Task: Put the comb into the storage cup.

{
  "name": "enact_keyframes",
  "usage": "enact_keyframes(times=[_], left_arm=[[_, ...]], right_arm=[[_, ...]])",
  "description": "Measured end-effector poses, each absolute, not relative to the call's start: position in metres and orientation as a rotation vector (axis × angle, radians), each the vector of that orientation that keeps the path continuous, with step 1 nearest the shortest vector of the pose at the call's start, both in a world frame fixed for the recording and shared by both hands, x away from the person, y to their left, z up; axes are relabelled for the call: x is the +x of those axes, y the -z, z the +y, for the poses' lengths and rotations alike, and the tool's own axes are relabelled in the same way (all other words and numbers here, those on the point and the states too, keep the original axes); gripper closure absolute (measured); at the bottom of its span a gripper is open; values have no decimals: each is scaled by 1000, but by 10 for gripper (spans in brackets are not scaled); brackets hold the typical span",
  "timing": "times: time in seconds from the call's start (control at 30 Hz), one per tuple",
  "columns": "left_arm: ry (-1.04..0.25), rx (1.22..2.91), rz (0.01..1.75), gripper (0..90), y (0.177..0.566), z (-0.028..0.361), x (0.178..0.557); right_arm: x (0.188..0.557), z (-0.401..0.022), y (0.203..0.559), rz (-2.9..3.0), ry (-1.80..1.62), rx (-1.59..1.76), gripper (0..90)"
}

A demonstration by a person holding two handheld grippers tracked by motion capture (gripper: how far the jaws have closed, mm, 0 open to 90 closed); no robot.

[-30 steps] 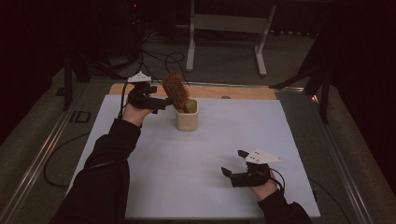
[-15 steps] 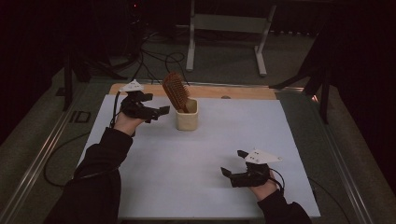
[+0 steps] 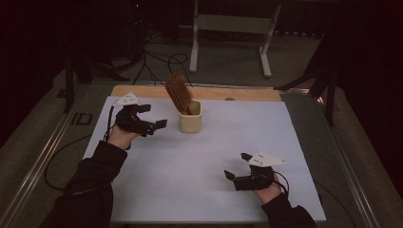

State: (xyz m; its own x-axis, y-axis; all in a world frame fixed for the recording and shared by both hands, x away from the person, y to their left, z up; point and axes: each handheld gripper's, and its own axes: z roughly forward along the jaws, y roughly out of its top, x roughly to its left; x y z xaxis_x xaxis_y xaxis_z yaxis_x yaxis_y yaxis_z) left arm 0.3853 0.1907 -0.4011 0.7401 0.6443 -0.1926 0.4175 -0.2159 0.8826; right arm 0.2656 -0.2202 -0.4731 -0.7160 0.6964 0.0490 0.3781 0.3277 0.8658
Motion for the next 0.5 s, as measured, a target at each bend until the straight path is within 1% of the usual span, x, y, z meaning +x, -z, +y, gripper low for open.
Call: enact_keyframes(times=[0.5], left_arm=[[-241, 1871, 797, 0, 429, 210, 347]], right_arm=[[265, -219, 473, 2268, -1335, 958, 96]])
